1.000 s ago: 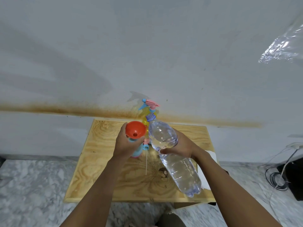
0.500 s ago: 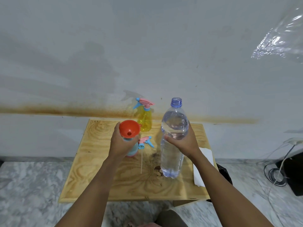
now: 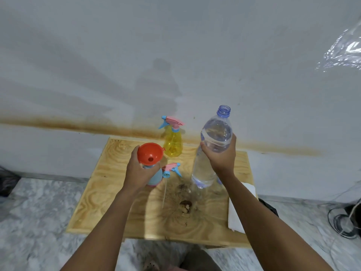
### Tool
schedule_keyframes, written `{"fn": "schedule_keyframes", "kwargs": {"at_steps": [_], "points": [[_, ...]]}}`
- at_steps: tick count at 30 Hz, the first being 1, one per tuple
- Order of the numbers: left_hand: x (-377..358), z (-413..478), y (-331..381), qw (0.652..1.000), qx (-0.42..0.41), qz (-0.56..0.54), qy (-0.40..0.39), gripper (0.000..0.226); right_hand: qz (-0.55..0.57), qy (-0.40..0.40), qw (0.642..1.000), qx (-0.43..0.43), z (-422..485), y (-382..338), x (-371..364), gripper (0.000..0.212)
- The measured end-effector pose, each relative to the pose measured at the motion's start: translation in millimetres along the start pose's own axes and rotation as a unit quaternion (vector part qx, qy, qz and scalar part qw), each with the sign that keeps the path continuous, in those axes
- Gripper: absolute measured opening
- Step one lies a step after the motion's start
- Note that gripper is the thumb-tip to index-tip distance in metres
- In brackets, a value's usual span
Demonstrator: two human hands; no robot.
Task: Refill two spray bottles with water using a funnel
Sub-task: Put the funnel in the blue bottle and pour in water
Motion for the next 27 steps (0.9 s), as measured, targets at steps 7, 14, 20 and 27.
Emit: {"fn": "schedule_keyframes", "kwargs": {"at_steps": [7, 14, 20, 27], "points": [[-0.6, 4.9, -9.8, 1.000, 0.011, 0.013, 0.004, 0.095, -0.001, 0.015, 1.000, 0.001, 11.7, 11.8, -8.1, 0.081], [-0.5, 7.2, -15.8, 1.000, 0.007, 0.016, 0.006, 0.096, -0.045, 0.013, 0.999, 0.011, 1.0, 27.9, -7.4, 0.086], [0.0, 8.2, -16.5, 1.000, 0.000, 0.024, 0.007, 0.097, -0.030, 0.036, 0.999, 0.003, -1.9, 35.2, -2.6, 0.089], [-0.3, 8.5, -15.9, 1.000, -0.006, 0.030, 0.002, 0.097, -0.015, 0.046, 0.999, -0.018, -2.6, 42.9, 5.9, 0.090]]}}
Point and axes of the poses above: each hand's wrist, its own z-axis towards the middle knuckle, its own x-axis out of the back of the hand, y = z × x, the point moved 5 cm from there along z, towards the middle knuckle, and after that the axes turned 4 degrees about -y, right-handed, at the moved point
